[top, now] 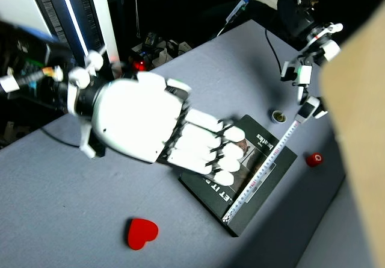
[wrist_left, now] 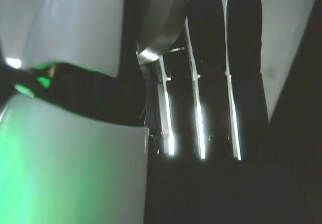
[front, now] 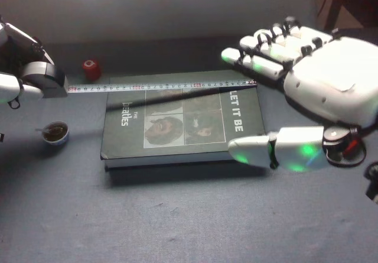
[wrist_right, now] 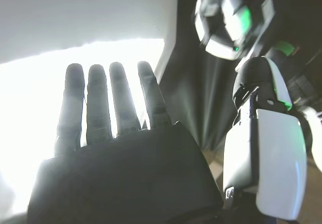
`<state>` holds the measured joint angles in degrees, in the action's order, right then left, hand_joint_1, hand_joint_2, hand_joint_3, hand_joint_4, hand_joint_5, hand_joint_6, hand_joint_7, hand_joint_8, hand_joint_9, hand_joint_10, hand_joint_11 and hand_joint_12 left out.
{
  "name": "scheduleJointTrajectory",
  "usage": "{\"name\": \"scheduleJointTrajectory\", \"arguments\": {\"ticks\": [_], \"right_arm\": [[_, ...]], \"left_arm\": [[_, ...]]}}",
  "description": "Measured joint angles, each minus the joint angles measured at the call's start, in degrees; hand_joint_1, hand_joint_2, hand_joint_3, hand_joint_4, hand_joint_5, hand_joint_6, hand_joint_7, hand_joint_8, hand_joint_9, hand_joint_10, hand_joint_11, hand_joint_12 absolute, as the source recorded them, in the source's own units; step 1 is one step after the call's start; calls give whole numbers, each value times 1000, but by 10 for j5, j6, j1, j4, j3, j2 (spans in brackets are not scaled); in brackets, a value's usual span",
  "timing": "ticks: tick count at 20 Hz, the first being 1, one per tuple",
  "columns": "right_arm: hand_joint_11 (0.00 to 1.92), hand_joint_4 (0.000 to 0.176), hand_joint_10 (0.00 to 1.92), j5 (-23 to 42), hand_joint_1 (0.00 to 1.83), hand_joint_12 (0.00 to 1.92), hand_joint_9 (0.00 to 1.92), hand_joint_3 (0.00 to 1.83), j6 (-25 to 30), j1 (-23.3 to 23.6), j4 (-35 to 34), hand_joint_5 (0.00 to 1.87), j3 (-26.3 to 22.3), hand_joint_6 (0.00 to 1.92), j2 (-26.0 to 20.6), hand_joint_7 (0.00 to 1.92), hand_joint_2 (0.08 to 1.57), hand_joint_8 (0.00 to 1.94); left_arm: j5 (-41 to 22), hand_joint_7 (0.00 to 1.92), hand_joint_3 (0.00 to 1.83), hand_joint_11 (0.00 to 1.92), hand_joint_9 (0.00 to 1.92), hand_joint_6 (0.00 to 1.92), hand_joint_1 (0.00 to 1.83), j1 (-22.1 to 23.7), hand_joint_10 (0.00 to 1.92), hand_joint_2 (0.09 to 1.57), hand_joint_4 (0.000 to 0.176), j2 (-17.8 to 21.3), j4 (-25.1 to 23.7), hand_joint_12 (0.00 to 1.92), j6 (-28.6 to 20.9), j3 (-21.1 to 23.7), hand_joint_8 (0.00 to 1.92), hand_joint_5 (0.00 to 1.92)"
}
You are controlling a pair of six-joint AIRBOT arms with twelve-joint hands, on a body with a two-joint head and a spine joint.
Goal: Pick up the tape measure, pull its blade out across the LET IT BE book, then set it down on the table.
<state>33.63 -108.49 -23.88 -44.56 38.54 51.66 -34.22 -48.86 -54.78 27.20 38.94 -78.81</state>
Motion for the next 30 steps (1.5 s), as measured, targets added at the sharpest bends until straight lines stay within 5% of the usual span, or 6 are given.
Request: {"name": "scheduleJointTrajectory", "arguments": {"ticks": [7,9,27,30], "right_arm": [[0,59,0,36,52,296,0,1,29,-2,17,0,0,0,0,0,1016,0],[0,59,0,34,52,293,0,1,38,3,7,0,0,0,1,0,1016,0],[0,47,0,6,104,273,0,3,45,16,0,0,0,0,2,0,1033,0],[0,48,0,1,121,268,0,0,43,16,0,0,0,0,2,0,1026,0]], "left_arm": [[2,1083,1,812,968,490,1381,-45,1176,1059,0,-13,22,1026,-7,-2,818,1180],[-1,1033,0,806,931,612,1383,-50,1199,1078,0,-14,22,1046,-7,-2,890,1116],[-15,1058,0,787,933,632,1385,-52,1203,1077,0,-11,32,1081,-6,5,865,1093],[-14,1114,2,802,984,502,1384,-45,1165,1055,0,-6,42,1062,1,23,775,1161]]}}
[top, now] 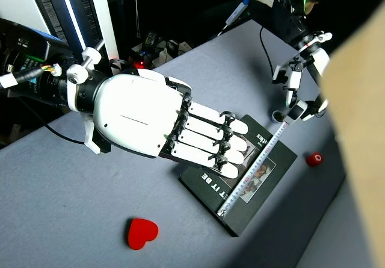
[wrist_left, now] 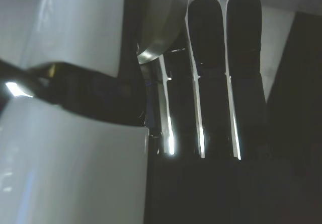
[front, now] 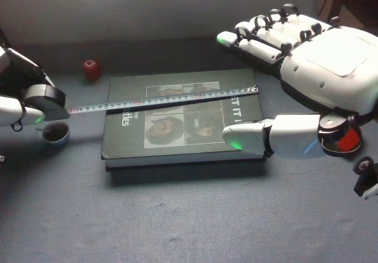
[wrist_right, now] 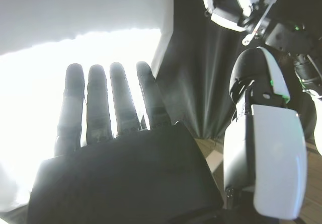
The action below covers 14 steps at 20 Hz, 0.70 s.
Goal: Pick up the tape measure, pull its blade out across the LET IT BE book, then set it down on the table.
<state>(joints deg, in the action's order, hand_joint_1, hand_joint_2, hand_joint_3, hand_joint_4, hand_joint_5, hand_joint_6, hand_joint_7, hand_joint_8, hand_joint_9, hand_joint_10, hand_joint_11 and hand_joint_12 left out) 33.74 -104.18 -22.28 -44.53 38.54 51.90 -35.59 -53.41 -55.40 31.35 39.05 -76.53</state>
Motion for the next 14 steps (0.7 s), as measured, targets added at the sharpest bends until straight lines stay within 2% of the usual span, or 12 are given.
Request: {"name": "scheduleJointTrajectory", "arguments": {"ticks": [2,3,6,8,10,13,14], "right_arm": [[0,47,0,-7,126,266,0,0,0,0,0,0,0,0,0,0,1025,0],[0,47,0,-13,127,266,0,0,0,0,5,0,0,0,0,0,1026,0],[0,47,0,-13,139,265,0,2,0,0,14,0,0,0,0,0,1032,0],[0,48,0,1,148,266,0,3,8,-6,55,0,0,0,0,0,1036,0],[0,48,0,7,147,316,0,2,14,-8,68,0,1,0,2,0,1038,0],[0,44,0,7,124,320,0,8,42,-8,75,0,9,0,1,0,1053,0],[0,43,0,8,117,324,0,11,50,-6,71,0,14,0,1,0,1061,0]], "left_arm": [[25,1115,1,804,985,508,1383,31,1161,1055,0,7,-18,1062,20,14,768,1163],[20,1115,1,805,985,509,1383,51,1161,1055,0,7,-15,1062,31,26,766,1163],[24,1128,1,805,979,511,1384,70,1166,1055,0,17,0,1063,57,55,761,1156],[26,1139,0,807,985,528,1386,90,1160,1055,0,30,23,1064,76,82,744,1139],[24,1140,0,807,986,533,1385,107,1161,1055,0,59,38,1064,107,123,737,1136],[25,1127,0,806,980,530,1383,113,1163,1055,0,93,52,1064,119,174,748,1153],[35,1123,1,807,996,564,1382,104,1141,1054,0,133,62,1045,124,229,746,1138]]}}
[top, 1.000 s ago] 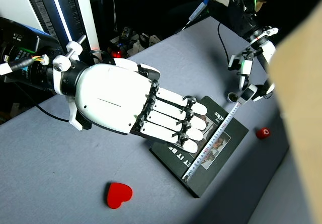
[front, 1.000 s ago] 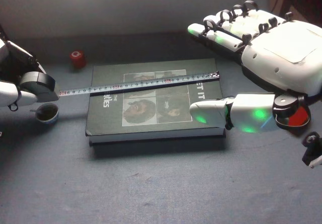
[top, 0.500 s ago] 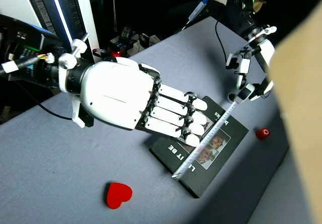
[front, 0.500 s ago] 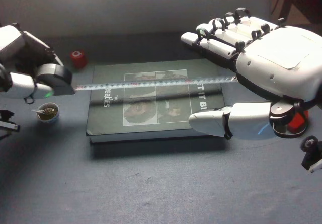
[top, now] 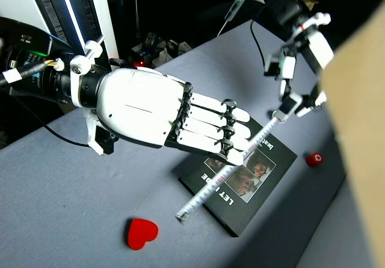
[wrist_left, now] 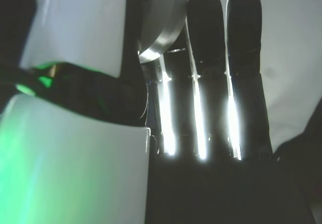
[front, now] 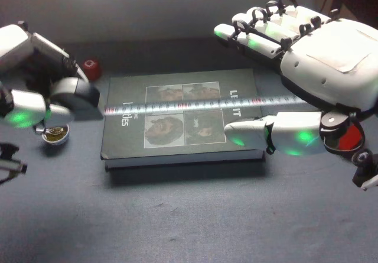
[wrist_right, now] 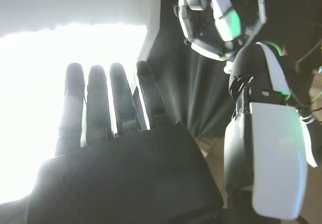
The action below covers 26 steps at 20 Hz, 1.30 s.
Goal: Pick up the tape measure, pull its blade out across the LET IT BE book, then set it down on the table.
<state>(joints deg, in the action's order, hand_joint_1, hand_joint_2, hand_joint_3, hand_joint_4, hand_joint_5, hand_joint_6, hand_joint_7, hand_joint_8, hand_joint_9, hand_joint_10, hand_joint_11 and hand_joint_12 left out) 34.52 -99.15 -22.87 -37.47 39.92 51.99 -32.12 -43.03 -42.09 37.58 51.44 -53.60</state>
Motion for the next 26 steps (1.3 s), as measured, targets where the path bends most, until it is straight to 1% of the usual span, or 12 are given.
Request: {"name": "scheduleJointTrajectory", "arguments": {"ticks": [3,5,8,12,13,16,18,22,23,24,25,26], "right_arm": [[0,36,0,0,113,305,0,10,1,3,-4,0,0,0,0,0,1070,0],[0,36,0,0,111,301,0,10,1,5,-7,0,0,0,0,0,1073,0],[0,35,1,-1,105,357,3,5,4,5,-20,0,0,0,1,5,1075,2],[0,35,5,-15,103,422,18,4,15,12,-32,0,0,0,1,17,1077,3],[0,35,4,-16,105,436,20,3,15,12,-29,0,0,0,2,19,1076,2],[0,35,2,-18,104,368,22,2,15,12,-33,0,0,0,2,15,1079,2],[0,35,1,-16,104,361,21,2,15,12,-32,0,0,0,2,17,1079,3],[0,35,1,-16,104,382,25,1,21,12,-32,0,0,0,2,12,1079,0],[0,35,1,-16,104,383,25,1,21,12,-32,0,0,0,2,12,1079,0],[0,35,0,-16,104,383,23,1,21,12,-32,0,0,0,2,12,1079,0],[0,35,0,-16,104,383,22,1,21,12,-32,0,0,0,2,11,1079,0],[0,35,1,-16,105,384,23,1,21,12,-32,0,0,0,2,12,1079,0]], "left_arm": [[-9,1149,1,808,1016,592,1386,-34,1120,1052,0,30,12,1038,-1,38,715,1104],[-23,1080,1,806,968,659,1387,-78,1151,1066,0,51,5,1025,-23,66,795,1101],[-66,1088,1,806,966,676,1387,-139,1150,1067,0,54,-16,1025,-65,81,791,1088],[-125,1093,0,803,944,657,1387,-194,1164,1068,0,29,-23,1026,-98,79,802,1099],[-133,1096,1,799,942,701,1386,-204,1169,1072,0,21,-28,1037,-102,75,800,1067],[-142,1119,0,774,945,708,1376,-223,1174,1068,0,0,-39,1058,-110,54,748,1082],[-152,1061,1,754,914,715,1383,-230,1207,1078,0,-13,-40,1087,-111,42,820,1088],[-164,1059,0,749,942,763,1372,-242,1192,1081,0,-50,-46,1090,-111,4,808,1058],[-164,1007,6,741,902,868,1252,-243,800,1095,7,-56,-51,1049,-111,-4,951,1027],[-164,983,4,740,952,915,1225,-244,538,1104,30,-59,-52,993,-111,-10,988,1015],[-164,979,3,736,998,955,1217,-244,347,1110,37,-61,-52,934,-111,-14,983,999],[-167,957,1,711,1032,1026,1211,-244,126,1122,35,-63,-52,821,-112,-22,991,972]]}}
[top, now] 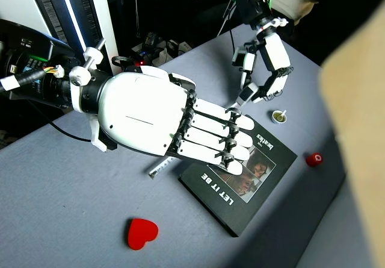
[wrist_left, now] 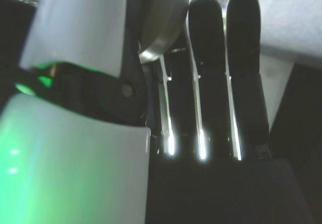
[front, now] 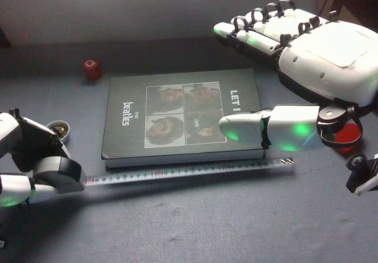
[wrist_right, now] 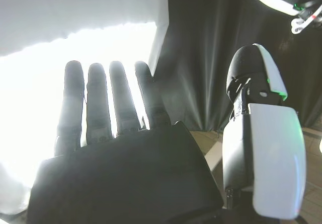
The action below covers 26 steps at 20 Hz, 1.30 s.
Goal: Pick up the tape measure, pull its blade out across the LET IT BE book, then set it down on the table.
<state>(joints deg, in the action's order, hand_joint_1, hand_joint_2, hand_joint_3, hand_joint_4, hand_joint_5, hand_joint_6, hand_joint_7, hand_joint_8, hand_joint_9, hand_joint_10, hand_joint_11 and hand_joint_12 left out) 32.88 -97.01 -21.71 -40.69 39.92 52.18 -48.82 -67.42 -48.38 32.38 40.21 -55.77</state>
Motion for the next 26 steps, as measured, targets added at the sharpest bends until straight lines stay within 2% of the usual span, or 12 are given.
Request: {"name": "scheduleJointTrajectory", "arguments": {"ticks": [2,3,4,5,6,8,19,20,21,23,24,26], "right_arm": [[0,35,1,1,105,386,24,1,0,-1,0,0,0,0,1,12,1079,1],[0,35,0,2,105,386,23,1,0,-3,0,0,0,0,1,12,1079,0],[0,35,0,0,104,387,23,1,1,-4,0,0,0,0,1,10,1079,0],[0,35,0,-2,105,388,23,1,2,-4,0,0,0,0,2,9,1079,0],[0,35,0,-1,112,388,23,0,2,-4,0,0,0,0,2,9,1076,0],[0,34,0,-1,114,387,23,0,2,-4,0,0,0,0,2,9,1075,0],[0,35,3,-1,159,427,37,0,2,-4,1,0,0,0,2,16,1056,2],[0,35,3,0,159,427,37,0,2,-4,1,0,0,0,2,16,1056,2],[0,35,2,0,165,422,37,0,2,-4,2,0,0,0,2,22,1054,4],[0,35,4,0,163,444,48,0,2,-4,3,3,0,1,3,34,1057,5],[0,35,7,0,173,524,64,0,2,-4,4,17,0,4,3,55,1063,7],[18,29,34,0,214,1033,289,0,2,-4,2,120,0,9,3,268,1063,10]], "left_arm": [[0,959,1,693,1023,1074,1205,0,72,1130,37,-1,1,764,0,-2,1002,934],[0,885,1,669,996,1117,1145,0,34,1156,0,-3,-1,716,0,-5,400,888],[0,917,0,660,977,1133,1124,0,13,1165,0,-6,1,667,0,-9,134,874],[0,912,0,639,944,441,1080,0,2,1128,0,-7,1,633,0,-9,40,783],[0,902,0,621,915,145,1038,0,4,1112,0,-7,0,595,-1,-8,10,809],[-3,864,0,577,859,15,956,0,0,1087,0,-7,0,545,-2,-8,0,805],[-5,507,0,334,497,0,481,0,0,959,0,0,-10,435,-10,-2,0,494],[-3,507,0,334,497,0,481,8,0,959,0,2,-10,435,-11,-2,0,494],[8,368,0,245,358,0,325,26,0,967,0,9,-10,403,-5,-2,0,333],[29,339,1,225,351,0,272,64,1,970,0,18,-14,402,6,-10,0,293],[38,335,2,222,350,0,254,90,0,973,0,22,-9,403,23,-14,0,288],[59,355,4,229,366,3,196,144,6,980,0,26,18,408,59,-16,8,286]]}}
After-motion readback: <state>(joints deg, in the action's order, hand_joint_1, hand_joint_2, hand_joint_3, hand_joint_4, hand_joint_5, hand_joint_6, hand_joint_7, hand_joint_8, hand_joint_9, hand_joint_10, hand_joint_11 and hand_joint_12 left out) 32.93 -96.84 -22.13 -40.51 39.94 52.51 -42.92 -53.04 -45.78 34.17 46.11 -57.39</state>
